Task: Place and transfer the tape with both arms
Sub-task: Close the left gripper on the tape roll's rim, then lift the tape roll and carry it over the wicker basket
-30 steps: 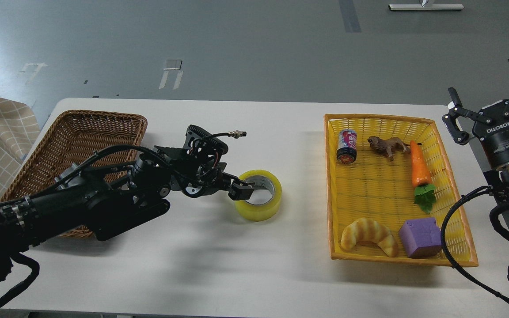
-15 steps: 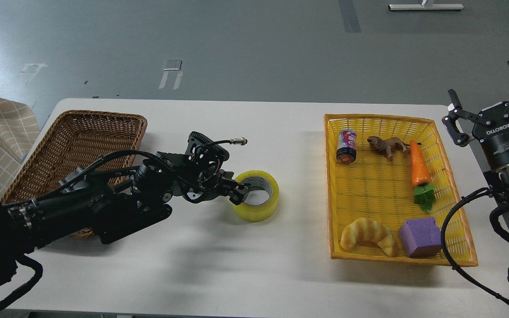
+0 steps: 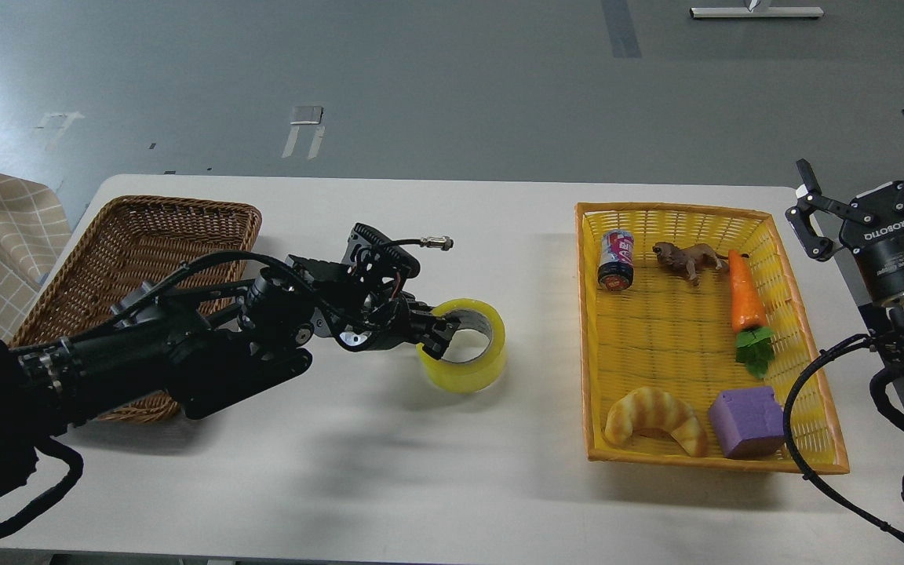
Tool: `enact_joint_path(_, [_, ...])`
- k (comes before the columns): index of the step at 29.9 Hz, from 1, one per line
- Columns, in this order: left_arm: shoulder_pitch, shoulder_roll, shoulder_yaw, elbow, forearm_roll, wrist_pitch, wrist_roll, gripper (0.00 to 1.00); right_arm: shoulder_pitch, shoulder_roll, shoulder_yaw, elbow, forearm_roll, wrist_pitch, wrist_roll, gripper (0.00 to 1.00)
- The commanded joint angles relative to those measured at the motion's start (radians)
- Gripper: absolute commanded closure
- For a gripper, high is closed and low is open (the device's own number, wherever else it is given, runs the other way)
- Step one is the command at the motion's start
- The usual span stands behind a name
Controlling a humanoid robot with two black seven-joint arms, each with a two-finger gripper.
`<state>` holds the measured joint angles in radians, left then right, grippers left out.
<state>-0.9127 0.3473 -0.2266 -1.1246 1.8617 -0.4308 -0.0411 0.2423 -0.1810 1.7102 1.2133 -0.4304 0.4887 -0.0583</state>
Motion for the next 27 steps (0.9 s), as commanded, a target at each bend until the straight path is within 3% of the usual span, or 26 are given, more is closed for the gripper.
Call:
enact_joint_path(1, [-0.044, 0.028, -0.005, -0.001, -0.010, 0.000, -0.002, 1.00, 0.000, 0.000, -0.001, 0.000, -0.001, 0.000, 0.000, 0.01])
enact_joint_path(10, [-0.150, 0.179, -0.010, -0.003, -0.107, 0.003, -0.023, 1.00, -0.002, 0.002, -0.001, 0.000, 0.001, 0.000, 0.000, 0.01])
enact_joint_path(22, [-0.175, 0.389, -0.007, -0.001, -0.130, 0.003, -0.074, 1.00, -0.005, 0.017, -0.001, 0.000, 0.001, 0.000, 0.000, 0.01])
enact_joint_path(27, [-0.164, 0.479, 0.000, -0.001, -0.128, 0.003, -0.121, 1.00, -0.005, 0.017, -0.001, 0.000, 0.001, 0.000, 0.000, 0.01])
